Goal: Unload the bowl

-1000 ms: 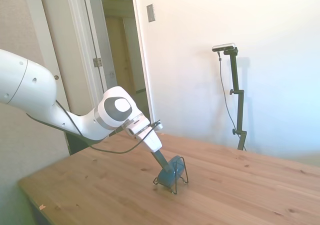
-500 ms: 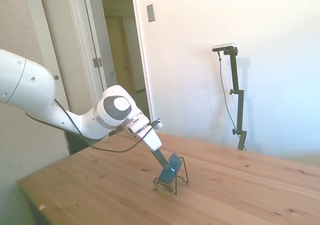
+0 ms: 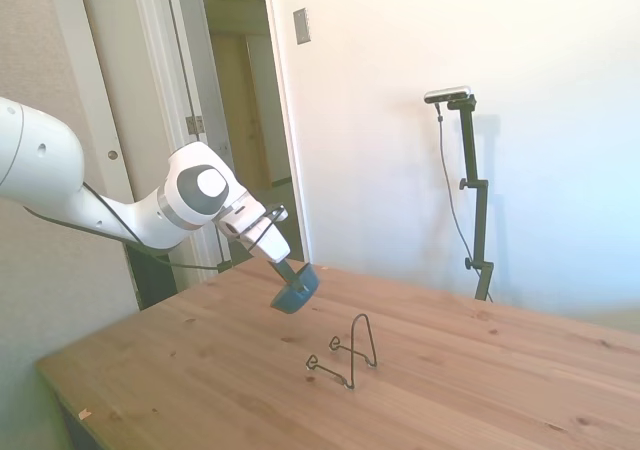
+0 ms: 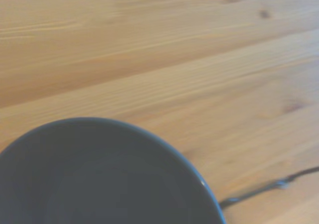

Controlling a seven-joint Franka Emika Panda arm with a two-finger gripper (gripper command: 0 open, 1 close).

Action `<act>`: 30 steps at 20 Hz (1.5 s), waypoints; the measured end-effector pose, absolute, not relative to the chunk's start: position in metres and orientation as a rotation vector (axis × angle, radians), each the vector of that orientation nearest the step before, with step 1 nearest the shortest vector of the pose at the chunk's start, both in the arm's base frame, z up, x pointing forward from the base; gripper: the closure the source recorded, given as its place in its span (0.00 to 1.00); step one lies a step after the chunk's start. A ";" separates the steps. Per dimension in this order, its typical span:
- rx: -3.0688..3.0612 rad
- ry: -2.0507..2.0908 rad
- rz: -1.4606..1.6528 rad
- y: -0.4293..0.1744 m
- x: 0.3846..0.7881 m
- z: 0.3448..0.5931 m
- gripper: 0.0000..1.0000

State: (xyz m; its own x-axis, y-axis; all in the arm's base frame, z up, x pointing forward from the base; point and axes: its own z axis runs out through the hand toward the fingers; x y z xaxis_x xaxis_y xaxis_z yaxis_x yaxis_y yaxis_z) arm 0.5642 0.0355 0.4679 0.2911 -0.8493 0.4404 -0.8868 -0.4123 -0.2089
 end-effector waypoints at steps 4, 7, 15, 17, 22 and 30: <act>2.697 -1.618 0.586 0.058 0.601 0.424 1.00; 2.840 -1.615 0.429 0.065 0.622 0.405 1.00; 2.859 -1.708 0.143 0.046 0.649 0.375 1.00; 2.849 -1.732 0.109 0.038 0.654 0.372 0.00; 2.840 -1.717 0.076 0.027 0.658 0.372 0.00; 2.836 -1.688 0.051 0.021 0.657 0.362 0.00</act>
